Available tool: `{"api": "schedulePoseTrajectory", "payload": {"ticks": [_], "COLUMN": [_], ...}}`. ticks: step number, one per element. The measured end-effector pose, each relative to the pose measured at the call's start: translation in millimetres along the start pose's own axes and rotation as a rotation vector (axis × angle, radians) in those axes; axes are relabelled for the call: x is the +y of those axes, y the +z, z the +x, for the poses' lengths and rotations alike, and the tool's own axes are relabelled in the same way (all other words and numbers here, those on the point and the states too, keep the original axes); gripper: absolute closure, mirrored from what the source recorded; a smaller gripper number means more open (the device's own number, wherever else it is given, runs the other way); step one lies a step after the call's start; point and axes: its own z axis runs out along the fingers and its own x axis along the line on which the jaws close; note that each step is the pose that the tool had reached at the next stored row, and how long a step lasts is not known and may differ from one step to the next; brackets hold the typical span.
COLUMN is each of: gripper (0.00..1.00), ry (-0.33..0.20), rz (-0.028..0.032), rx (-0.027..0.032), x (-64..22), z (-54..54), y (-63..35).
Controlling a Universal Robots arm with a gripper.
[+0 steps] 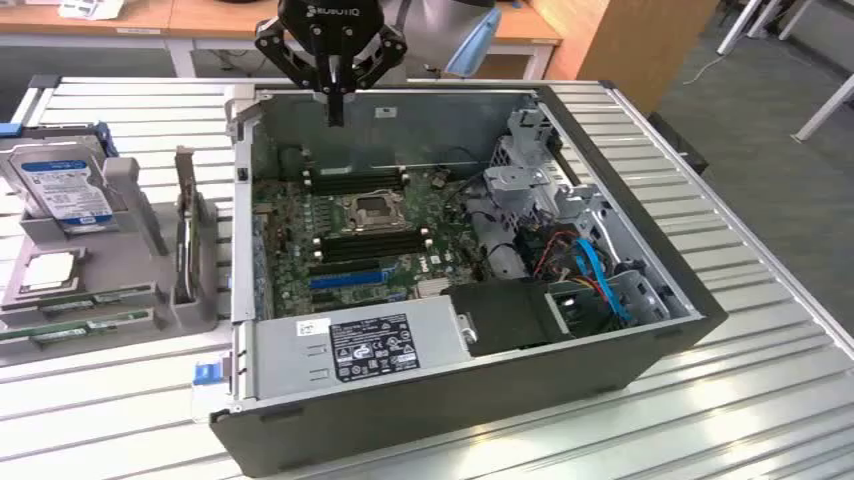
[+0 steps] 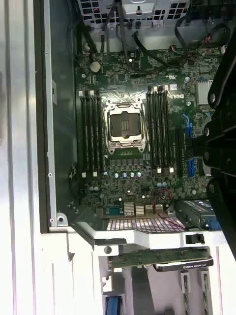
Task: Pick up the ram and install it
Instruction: 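Reach for the ram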
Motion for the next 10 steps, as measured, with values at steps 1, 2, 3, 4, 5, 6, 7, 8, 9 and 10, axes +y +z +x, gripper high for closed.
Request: {"api": "schedulePoseTrajectory", "payload": {"ticks": [1, 2, 3, 4, 5, 6, 7, 8, 9, 10], "gripper": [0.90, 0.90, 0.90, 0.90, 0.90, 0.90, 0.90, 0.90, 0.90, 0.90], "ry": [0.000, 0.000, 0.000, 0.000, 0.000, 0.000, 0.000, 0.000, 0.000, 0.000], "rz": [0.0001, 0.0000, 0.0000, 0.0000, 0.0000, 0.0001, 0.0000, 0.0000, -0.0001, -0.0001], "rx": [0.0000, 0.0000, 0.0000, 0.0000, 0.0000, 0.0000, 0.0000, -0.0001, -0.0002, -0.0001], "x": [0.0, 0.0, 0.0, 0.0, 0.0, 0.0, 0.0, 0.0, 0.0, 0.0], "z": [0.0, 0.0, 0.0, 0.0, 0.0, 0.0, 0.0, 0.1, 0.4, 0.8], "y": [0.0, 0.0, 0.0, 0.0, 0.0, 0.0, 0.0, 0.0, 0.1, 0.1]}}
